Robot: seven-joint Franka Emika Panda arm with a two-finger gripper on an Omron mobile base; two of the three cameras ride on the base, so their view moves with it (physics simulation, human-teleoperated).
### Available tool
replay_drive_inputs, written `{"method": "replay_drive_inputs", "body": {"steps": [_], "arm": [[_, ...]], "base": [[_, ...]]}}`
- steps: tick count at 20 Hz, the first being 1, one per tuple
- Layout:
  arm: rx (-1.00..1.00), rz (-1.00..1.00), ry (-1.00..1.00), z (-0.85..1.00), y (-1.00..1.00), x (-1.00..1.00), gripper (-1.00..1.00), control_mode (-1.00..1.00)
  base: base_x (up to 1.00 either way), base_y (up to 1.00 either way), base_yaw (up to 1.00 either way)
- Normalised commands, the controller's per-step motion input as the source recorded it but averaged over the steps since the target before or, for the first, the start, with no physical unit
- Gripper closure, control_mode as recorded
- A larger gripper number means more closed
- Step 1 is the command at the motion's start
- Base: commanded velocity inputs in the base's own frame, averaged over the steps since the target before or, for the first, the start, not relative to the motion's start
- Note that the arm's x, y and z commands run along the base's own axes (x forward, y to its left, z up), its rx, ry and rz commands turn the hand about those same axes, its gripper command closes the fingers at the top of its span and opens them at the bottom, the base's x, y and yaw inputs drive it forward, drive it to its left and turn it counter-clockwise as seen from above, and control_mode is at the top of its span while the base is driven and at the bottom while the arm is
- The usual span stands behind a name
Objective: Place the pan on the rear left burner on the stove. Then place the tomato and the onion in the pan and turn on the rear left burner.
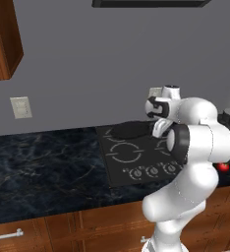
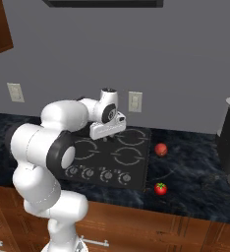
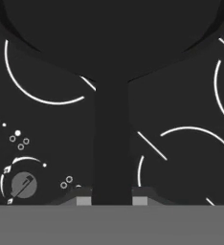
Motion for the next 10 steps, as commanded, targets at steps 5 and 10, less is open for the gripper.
{"method": "replay_drive_inputs", "body": {"steps": [5,10], "arm": [[0.0,0.0,-0.04,-0.36,0.19,0.19,1.0,-1.0],[0.0,0.0,-0.06,-0.27,0.22,0.27,1.0,-1.0]], "base": [[0.0,0.0,0.0],[0.0,0.0,0.0]]}}
